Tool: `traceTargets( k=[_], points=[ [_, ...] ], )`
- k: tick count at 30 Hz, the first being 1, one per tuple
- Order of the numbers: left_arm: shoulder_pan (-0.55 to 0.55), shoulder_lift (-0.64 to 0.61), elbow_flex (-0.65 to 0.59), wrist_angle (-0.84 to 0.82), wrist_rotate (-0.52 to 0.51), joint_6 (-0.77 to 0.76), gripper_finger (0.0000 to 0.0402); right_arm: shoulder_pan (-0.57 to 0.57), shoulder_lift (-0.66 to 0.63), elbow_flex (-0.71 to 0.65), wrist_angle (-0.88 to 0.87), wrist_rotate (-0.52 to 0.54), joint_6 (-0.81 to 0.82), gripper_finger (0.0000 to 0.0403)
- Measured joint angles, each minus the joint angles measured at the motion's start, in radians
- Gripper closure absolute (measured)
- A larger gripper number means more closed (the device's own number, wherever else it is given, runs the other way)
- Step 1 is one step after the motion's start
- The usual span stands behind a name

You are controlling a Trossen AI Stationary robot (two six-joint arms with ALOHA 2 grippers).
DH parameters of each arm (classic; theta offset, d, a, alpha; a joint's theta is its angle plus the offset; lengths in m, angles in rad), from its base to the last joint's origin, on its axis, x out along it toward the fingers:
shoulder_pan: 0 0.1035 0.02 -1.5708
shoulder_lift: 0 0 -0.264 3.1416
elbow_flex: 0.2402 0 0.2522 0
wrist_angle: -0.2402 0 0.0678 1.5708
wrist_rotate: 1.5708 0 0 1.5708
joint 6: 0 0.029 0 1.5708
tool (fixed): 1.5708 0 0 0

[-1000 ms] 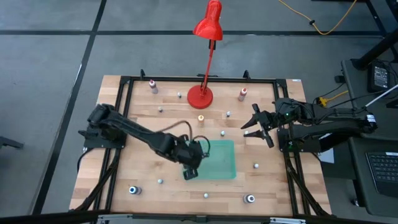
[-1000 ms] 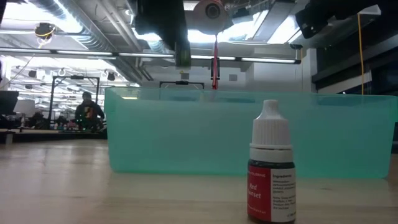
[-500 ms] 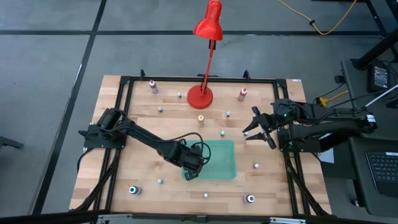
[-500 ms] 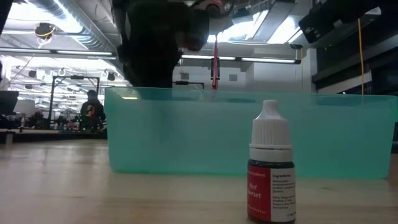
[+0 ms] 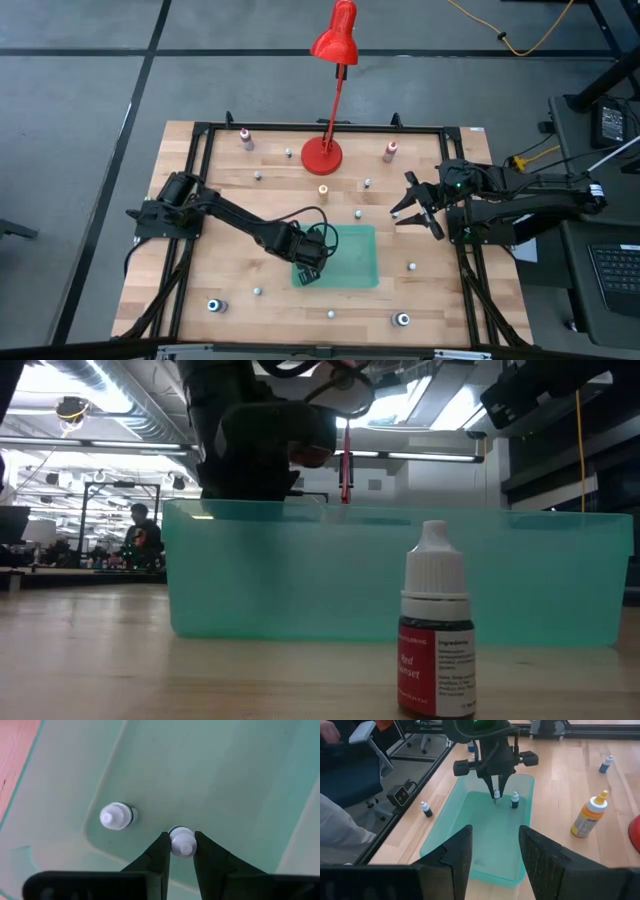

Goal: Pick & Place food coloring
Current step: Put the small green food coloring bottle into the blue bin, then put the small blue food coloring bottle into the blue bin

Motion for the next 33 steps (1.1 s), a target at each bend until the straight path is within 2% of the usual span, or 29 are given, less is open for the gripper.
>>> traceTargets(
  k=[10, 18, 29, 33],
  points=[
    [0.011, 0.0, 0.0, -0.002, 0.006, 0.001, 0.0285, 0.0, 0.0, 0.0, 0.0, 0.0, 0.002, 0.024],
    [0.01, -0.003, 0.021, -0.031, 0.079, 0.026, 0.0271, 0.0, 0.0, 0.0, 0.0, 0.0, 0.0, 0.024],
    [-0.006, -0.018, 0.269, -0.384, 0.045, 0.053, 0.027, 0.0, 0.0, 0.0, -0.003, 0.0, -0.004, 0.024],
    [-0.046, -0.048, 0.354, -0.504, 0.042, 0.006, 0.027, 0.0, 0.0, 0.0, -0.009, 0.0, -0.005, 0.024]
  ],
)
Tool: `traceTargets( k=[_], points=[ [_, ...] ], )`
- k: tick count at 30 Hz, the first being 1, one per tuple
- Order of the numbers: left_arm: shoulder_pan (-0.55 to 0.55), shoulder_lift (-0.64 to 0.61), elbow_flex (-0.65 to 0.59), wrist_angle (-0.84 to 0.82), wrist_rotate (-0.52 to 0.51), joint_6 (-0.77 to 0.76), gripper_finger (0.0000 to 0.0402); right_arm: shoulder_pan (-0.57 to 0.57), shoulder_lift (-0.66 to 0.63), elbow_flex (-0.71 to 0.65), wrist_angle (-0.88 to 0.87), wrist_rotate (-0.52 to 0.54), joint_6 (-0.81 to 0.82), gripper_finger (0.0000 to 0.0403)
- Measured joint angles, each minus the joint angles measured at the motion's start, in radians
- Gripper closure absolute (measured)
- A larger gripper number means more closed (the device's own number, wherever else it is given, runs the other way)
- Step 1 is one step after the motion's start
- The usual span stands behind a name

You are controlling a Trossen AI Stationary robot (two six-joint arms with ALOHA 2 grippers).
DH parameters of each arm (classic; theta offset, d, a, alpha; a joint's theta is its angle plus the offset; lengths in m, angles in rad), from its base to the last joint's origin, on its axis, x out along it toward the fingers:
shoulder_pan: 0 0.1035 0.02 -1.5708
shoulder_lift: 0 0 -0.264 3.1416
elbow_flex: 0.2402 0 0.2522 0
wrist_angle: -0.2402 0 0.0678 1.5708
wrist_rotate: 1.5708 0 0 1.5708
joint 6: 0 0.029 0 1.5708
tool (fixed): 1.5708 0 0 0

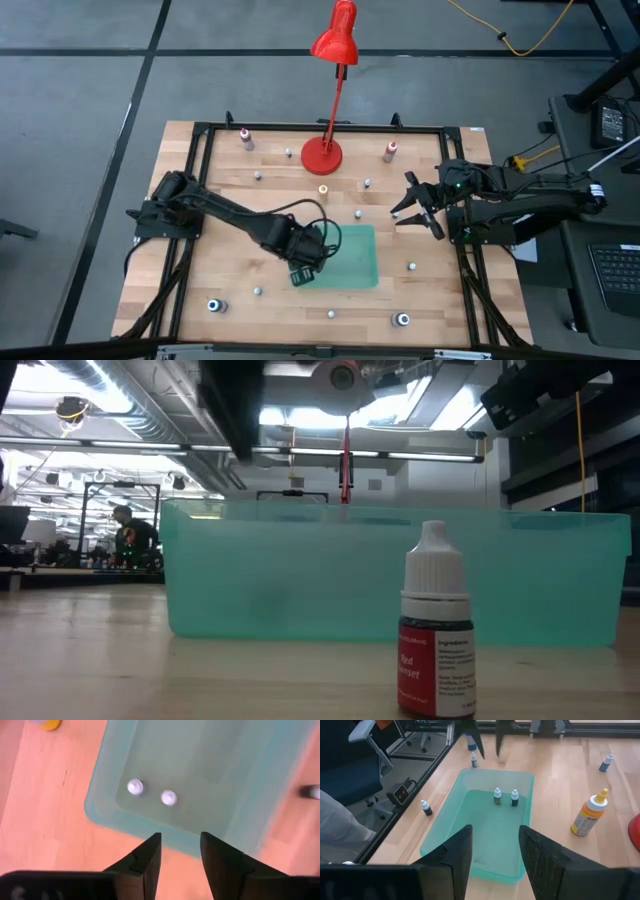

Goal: Pick & Place food coloring
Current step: Put the small blue food coloring bottle into the blue bin

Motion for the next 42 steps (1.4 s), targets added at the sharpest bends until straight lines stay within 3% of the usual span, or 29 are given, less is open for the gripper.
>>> traceTargets(
  k=[9, 13, 19, 25, 33, 42],
  points=[
    [-0.201, -0.134, 0.019, -0.228, -0.027, -0.326, 0.027, 0.0, 0.0, 0.0, -0.006, 0.0, -0.03, 0.024],
    [-0.285, -0.175, 0.019, -0.234, -0.028, -0.475, 0.0269, 0.0, 0.0, 0.0, -0.006, 0.0, -0.028, 0.024],
    [-0.381, -0.167, 0.017, -0.233, -0.052, -0.575, 0.0266, 0.0, 0.0, 0.0, -0.006, 0.0, -0.03, 0.024],
    [-0.419, -0.162, -0.05, -0.216, -0.081, -0.714, 0.0226, 0.0, 0.0, 0.0, -0.006, 0.0, -0.03, 0.024],
    [-0.432, -0.162, -0.249, -0.022, -0.08, -0.757, 0.016, 0.0, 0.0, 0.0, -0.005, 0.001, -0.027, 0.024],
    [-0.422, -0.161, -0.483, 0.285, -0.043, -0.76, 0.0153, 0.0, 0.0, 0.0, -0.005, 0.001, -0.012, 0.024]
  ],
)
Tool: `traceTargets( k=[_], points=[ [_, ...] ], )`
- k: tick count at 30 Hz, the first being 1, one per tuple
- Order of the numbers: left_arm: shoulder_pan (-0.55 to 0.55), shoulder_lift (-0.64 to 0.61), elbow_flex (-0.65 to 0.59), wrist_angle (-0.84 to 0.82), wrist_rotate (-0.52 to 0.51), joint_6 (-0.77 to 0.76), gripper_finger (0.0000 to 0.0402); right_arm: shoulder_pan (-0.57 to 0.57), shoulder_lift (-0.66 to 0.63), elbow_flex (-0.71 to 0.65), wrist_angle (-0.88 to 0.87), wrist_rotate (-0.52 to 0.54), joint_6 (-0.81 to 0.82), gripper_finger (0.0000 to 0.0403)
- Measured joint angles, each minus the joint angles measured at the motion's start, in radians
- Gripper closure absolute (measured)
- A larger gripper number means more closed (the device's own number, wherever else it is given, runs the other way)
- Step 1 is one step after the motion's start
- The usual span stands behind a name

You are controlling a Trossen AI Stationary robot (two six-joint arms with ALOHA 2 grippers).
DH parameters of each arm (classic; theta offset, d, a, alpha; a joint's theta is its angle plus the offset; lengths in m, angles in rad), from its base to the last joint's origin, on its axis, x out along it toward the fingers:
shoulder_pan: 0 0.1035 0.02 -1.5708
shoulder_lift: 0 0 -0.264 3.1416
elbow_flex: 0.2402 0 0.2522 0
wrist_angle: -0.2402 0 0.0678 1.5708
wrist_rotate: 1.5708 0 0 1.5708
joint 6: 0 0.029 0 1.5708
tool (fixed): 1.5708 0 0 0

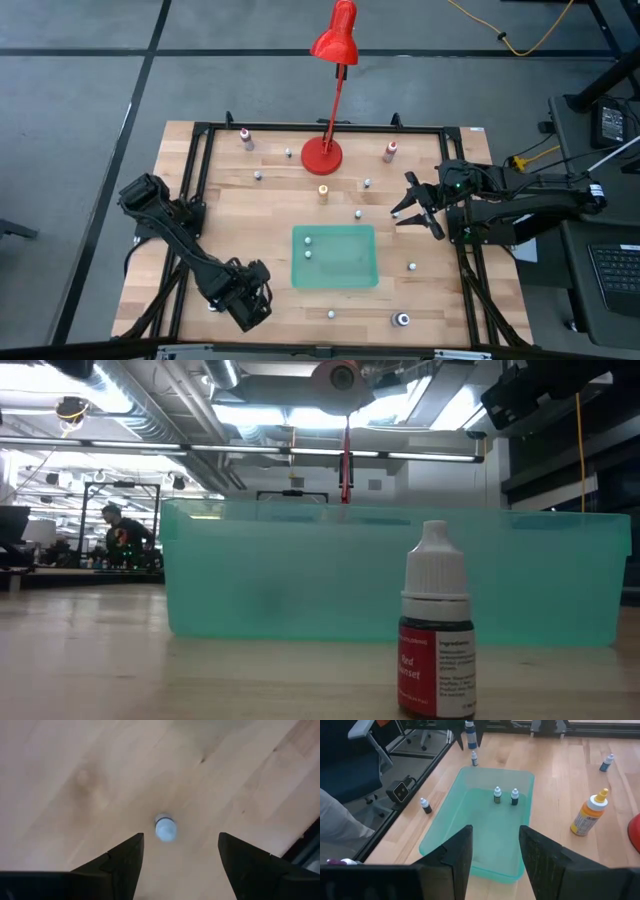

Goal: Pick & Place food coloring
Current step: Put the small blue food coloring bottle into the blue bin

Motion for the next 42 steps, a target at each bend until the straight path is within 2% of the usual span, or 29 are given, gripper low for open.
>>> traceTargets(
  k=[4, 14, 18, 32, 38, 42],
  points=[
    [0.0, 0.0, -0.048, 0.026, -0.005, -0.022, 0.0153, 0.0, 0.0, 0.0, 0.0, 0.0, 0.012, 0.024],
    [0.005, 0.0, -0.17, 0.213, -0.009, -0.024, 0.0157, 0.0, 0.0, 0.0, 0.0, 0.0, 0.012, 0.024],
    [0.011, 0.0, -0.191, 0.221, -0.009, -0.031, 0.0185, 0.0, 0.0, 0.0, 0.001, 0.0, 0.012, 0.024],
    [0.039, 0.0, -0.194, 0.23, 0.016, 0.036, 0.0337, 0.0, 0.0, 0.0, 0.002, 0.0, 0.012, 0.024],
    [0.039, -0.001, -0.187, 0.252, 0.034, 0.039, 0.0339, 0.0, 0.0, 0.0, 0.002, 0.0, 0.012, 0.024],
    [0.061, -0.001, -0.13, 0.238, 0.034, 0.094, 0.0338, 0.0, 0.0, 0.0, 0.001, 0.0, 0.012, 0.024]
  ],
)
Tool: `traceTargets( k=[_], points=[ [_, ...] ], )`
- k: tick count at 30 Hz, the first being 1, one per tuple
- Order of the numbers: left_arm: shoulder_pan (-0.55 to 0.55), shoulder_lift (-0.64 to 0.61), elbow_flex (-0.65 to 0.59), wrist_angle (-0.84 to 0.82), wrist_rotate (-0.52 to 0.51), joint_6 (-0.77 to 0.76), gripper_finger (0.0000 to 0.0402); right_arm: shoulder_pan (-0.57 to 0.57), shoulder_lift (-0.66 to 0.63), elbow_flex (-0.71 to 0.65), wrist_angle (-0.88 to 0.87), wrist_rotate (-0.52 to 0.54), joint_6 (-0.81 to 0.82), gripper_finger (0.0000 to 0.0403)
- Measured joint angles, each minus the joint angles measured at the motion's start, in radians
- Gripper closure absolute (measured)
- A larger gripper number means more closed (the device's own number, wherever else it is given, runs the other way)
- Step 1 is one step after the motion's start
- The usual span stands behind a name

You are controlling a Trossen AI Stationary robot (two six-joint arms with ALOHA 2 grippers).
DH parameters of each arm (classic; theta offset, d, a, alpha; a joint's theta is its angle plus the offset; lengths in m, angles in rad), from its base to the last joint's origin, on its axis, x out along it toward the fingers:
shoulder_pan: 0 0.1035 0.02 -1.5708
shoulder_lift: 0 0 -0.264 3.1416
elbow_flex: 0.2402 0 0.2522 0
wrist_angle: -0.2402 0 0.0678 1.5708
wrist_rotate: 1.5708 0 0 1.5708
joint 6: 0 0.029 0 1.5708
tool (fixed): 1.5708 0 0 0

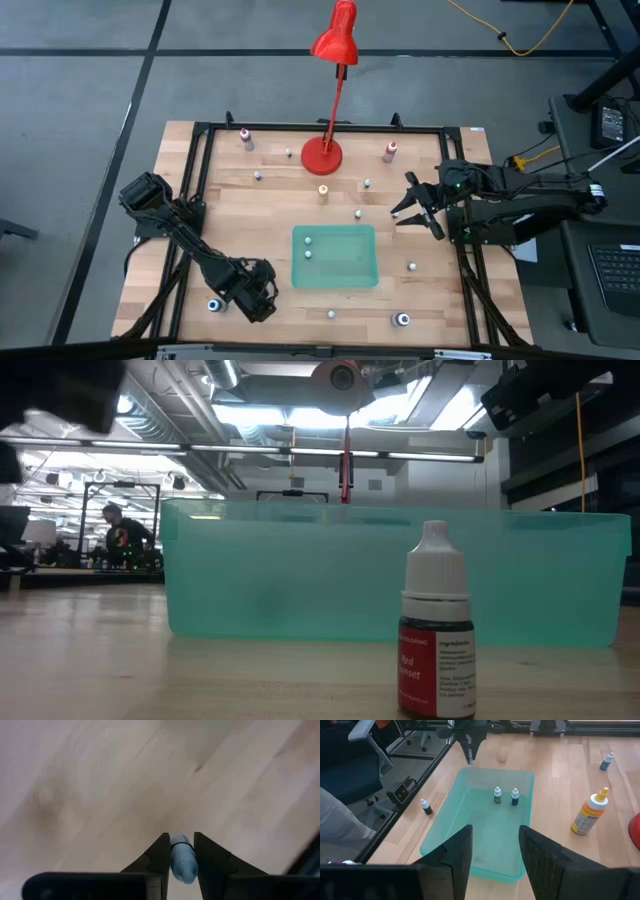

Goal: Pick & Place food coloring
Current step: Put the small blue food coloring bottle into the blue bin

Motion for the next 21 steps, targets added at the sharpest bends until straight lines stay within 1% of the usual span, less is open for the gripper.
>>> traceTargets(
  k=[3, 5, 7, 13, 18, 21],
  points=[
    [0.027, -0.001, 0.066, -0.033, 0.0, 0.068, 0.0339, 0.0, 0.0, 0.0, 0.0, 0.0, 0.0, 0.024],
    [0.048, -0.001, 0.131, -0.077, 0.003, 0.123, 0.0339, 0.0, 0.0, 0.0, 0.0, 0.0, 0.0, 0.024],
    [0.07, -0.001, 0.205, -0.139, 0.018, 0.192, 0.0339, 0.0, 0.0, 0.0, 0.0, 0.0, 0.0, 0.024],
    [0.146, -0.001, 0.437, -0.347, 0.011, 0.369, 0.0339, 0.0, 0.0, 0.0, 0.0, 0.0, -0.005, 0.024],
    [0.214, -0.003, 0.573, -0.39, 0.009, 0.491, 0.0339, 0.0, 0.0, 0.0, 0.0, 0.0, -0.011, 0.024],
    [0.242, -0.004, 0.614, -0.39, 0.007, 0.551, 0.0339, 0.0, 0.0, 0.0, 0.0, 0.0, -0.011, 0.024]
  ],
)
